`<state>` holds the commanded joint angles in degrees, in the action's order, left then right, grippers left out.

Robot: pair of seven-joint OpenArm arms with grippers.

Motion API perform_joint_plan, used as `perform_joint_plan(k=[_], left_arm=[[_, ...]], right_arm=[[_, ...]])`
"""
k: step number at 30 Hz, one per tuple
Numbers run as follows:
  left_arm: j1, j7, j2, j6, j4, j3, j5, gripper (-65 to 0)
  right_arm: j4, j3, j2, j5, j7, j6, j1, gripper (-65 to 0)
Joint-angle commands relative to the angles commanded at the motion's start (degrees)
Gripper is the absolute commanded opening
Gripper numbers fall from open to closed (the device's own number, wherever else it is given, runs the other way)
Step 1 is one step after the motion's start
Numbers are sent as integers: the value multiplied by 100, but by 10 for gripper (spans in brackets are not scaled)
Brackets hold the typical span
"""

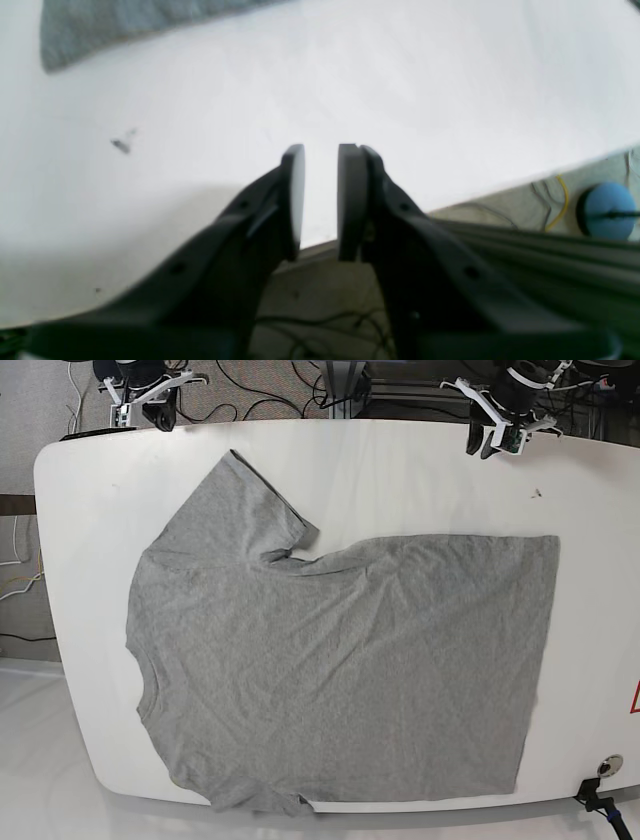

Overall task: Fold the T-shirt properly
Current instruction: 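Lower both grippers to the grey T-shirt's edge at shoulder and hem corner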

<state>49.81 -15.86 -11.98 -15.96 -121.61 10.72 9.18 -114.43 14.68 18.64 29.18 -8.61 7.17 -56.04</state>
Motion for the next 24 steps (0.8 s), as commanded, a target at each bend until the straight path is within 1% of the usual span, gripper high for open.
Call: perform_joint_plan(k=[1,4,9,12,13,16,18,20,23,24], left_arm=[[-68,-132,10,-35,-105,62,104,-617],[-319,-413,17,-49,-257,227,348,-635],[-674,-448,-4,-22,-88,302,589,-584],[-886,-501,-99,-5,145,286,648,-527],[-965,-481,-169,-4,257,273,618,-493],[-1157,-462,-416,10,542,257,618,-454],[-1319,-552,-539,8,697,261,710,-453],[-1489,-714,-617,-9,814,283,853,-451],[-1701,-958,-704,-5,860,338,1189,-443],[-1781,-1043,-742,3,890,339,1375,-442]], right_arm=[[-95,20,-4,11,-33,22,16,-650],[-341,58,-5,25,-107,26,74,-650],[-530,31,-16,31,-362,61,245,-650],[-533,33,-14,13,-583,120,386,-650],[-536,8,-9,41,-644,127,439,-650],[-488,5,-18,1,-753,117,508,-630],[-453,8,-52,-61,-784,103,528,-615],[-446,8,-88,-87,-833,81,526,-614],[-434,-4,-85,-9,-932,70,520,-615],[-431,-4,-86,71,-973,84,523,-616]])
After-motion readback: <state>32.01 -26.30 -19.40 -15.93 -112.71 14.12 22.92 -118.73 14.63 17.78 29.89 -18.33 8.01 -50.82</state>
